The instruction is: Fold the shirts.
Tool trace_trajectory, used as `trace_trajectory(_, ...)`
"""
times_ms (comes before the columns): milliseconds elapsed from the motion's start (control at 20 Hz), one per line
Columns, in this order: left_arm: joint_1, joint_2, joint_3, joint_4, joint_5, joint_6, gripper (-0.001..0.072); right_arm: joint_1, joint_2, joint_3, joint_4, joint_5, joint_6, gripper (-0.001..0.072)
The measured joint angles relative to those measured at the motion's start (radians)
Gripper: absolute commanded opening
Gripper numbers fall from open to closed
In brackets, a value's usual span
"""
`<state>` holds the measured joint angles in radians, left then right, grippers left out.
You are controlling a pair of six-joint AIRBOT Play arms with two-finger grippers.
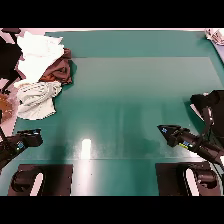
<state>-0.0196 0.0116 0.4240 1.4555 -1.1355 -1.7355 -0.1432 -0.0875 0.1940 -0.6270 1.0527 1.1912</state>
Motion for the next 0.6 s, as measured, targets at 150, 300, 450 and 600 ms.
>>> trace_trajectory(150,0.0,0.0,0.0,0.0,0.0,0.0,0.0029,-0.001,-0.052,0.0,0.054,0.002,0.001,0.012)
trace_trajectory(300,0.0,0.0,0.0,0.0,0.001,0.0,0.003,-0.001,-0.071,0.0,0.086,0.003,0.001,0.012)
trace_trajectory(450,0.0,0.0,0.0,0.0,0.001,0.0,0.003,-0.002,-0.029,0.0,0.098,0.002,0.001,0.012)
trace_trajectory(600,0.0,0.0,0.0,0.0,0.001,0.0,0.003,-0.002,0.059,0.0,0.108,-0.019,0.002,0.0121)
